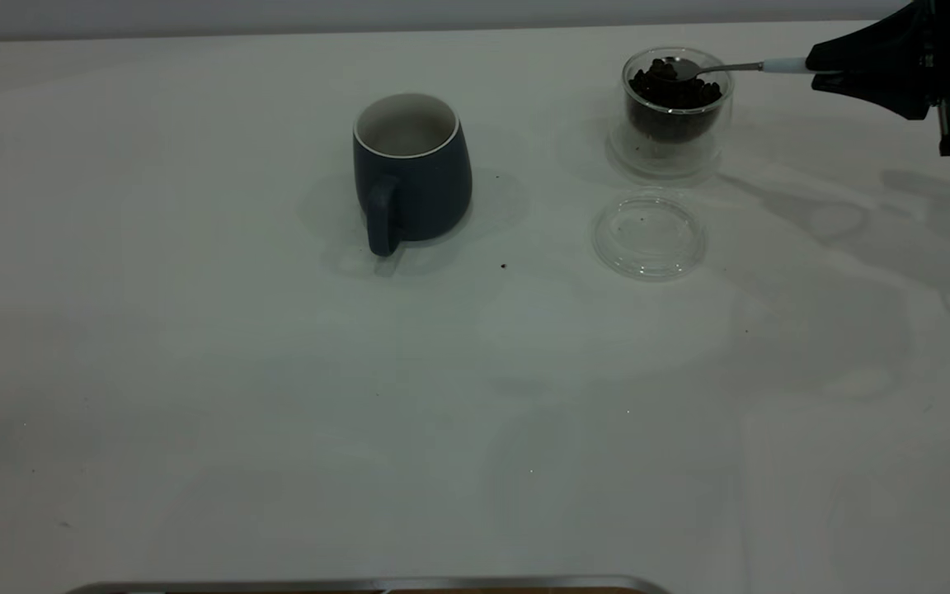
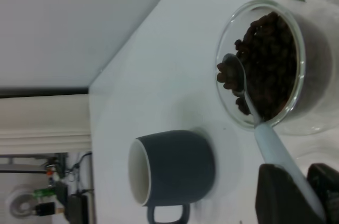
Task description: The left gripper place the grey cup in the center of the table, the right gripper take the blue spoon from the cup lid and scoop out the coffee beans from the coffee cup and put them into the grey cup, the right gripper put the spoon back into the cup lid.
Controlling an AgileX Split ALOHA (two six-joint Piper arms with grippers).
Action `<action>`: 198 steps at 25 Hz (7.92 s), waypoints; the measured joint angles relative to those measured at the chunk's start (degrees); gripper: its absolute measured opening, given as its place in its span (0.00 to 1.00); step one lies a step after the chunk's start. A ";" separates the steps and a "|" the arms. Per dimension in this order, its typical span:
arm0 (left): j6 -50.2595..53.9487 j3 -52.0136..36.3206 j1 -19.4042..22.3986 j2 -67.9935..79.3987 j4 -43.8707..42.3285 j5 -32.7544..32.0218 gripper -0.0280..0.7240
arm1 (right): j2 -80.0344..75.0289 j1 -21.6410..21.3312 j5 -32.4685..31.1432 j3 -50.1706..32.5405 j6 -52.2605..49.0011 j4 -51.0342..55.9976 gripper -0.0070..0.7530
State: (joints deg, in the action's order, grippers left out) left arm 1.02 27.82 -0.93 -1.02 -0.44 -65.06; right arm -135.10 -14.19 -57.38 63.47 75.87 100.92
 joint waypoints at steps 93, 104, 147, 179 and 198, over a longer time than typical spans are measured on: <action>0.19 0.00 0.00 0.00 0.00 0.00 0.79 | 2.17 2.80 10.31 -9.26 -0.30 -5.27 0.16; 0.19 0.00 0.00 0.00 0.00 0.00 0.79 | -2.27 2.80 7.49 -6.47 2.02 -5.04 0.16; 0.04 0.00 0.00 0.00 0.00 0.00 0.79 | -4.05 4.47 11.86 -6.35 7.01 -5.82 0.80; 0.18 0.00 0.00 0.00 0.00 0.00 0.79 | 84.18 12.39 2.84 -23.95 -65.10 -88.61 0.79; 0.00 0.00 0.00 0.00 0.00 0.00 0.79 | 129.45 14.19 -8.79 -29.21 -70.45 -97.68 0.78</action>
State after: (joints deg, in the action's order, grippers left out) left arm 1.02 27.82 -0.93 -1.02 -0.44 -65.06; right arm -5.65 0.00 -66.17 34.26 5.42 3.24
